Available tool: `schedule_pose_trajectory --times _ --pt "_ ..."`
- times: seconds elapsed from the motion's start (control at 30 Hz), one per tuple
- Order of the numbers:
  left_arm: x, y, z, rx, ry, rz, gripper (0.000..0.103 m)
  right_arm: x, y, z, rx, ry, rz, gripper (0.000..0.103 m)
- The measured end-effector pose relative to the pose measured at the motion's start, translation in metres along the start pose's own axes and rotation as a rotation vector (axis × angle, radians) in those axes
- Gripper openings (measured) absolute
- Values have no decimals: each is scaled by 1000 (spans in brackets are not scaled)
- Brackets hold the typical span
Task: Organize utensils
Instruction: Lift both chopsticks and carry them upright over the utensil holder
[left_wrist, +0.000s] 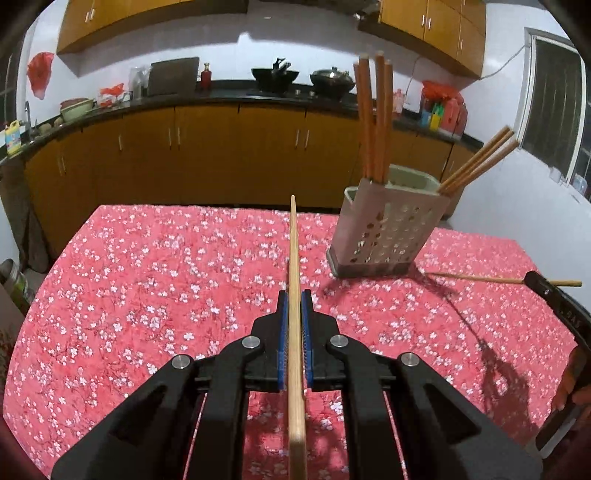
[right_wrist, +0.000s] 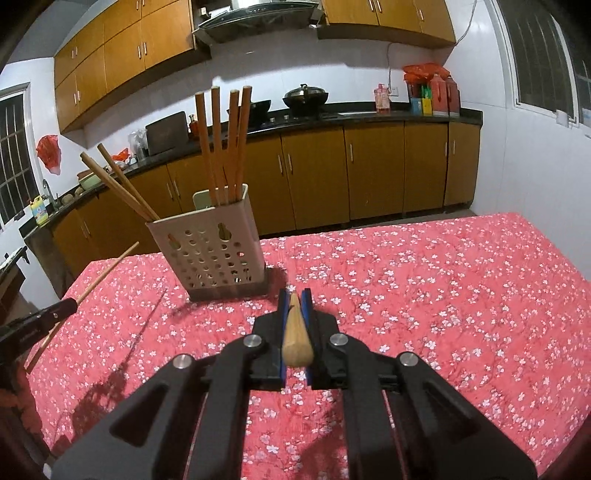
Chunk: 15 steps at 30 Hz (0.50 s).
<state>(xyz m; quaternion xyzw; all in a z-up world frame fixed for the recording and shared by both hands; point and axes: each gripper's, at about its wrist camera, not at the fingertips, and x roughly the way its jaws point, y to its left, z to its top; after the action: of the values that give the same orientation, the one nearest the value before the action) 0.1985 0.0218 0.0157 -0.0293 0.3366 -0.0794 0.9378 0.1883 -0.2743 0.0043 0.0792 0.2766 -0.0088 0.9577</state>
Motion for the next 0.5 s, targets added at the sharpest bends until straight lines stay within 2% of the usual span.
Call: schedule_pose_trajectory --times 0.1,0.27,0.5 --pt "20 -2 -10 9 33 12 8 6 1 -5 1 18 0 8" --pt "57 3 -33 -3 134 28 8 11 2 -14 -4 41 1 8" --pt "56 9 -50 6 164 35 8 15 4 -19 -2 58 6 8"
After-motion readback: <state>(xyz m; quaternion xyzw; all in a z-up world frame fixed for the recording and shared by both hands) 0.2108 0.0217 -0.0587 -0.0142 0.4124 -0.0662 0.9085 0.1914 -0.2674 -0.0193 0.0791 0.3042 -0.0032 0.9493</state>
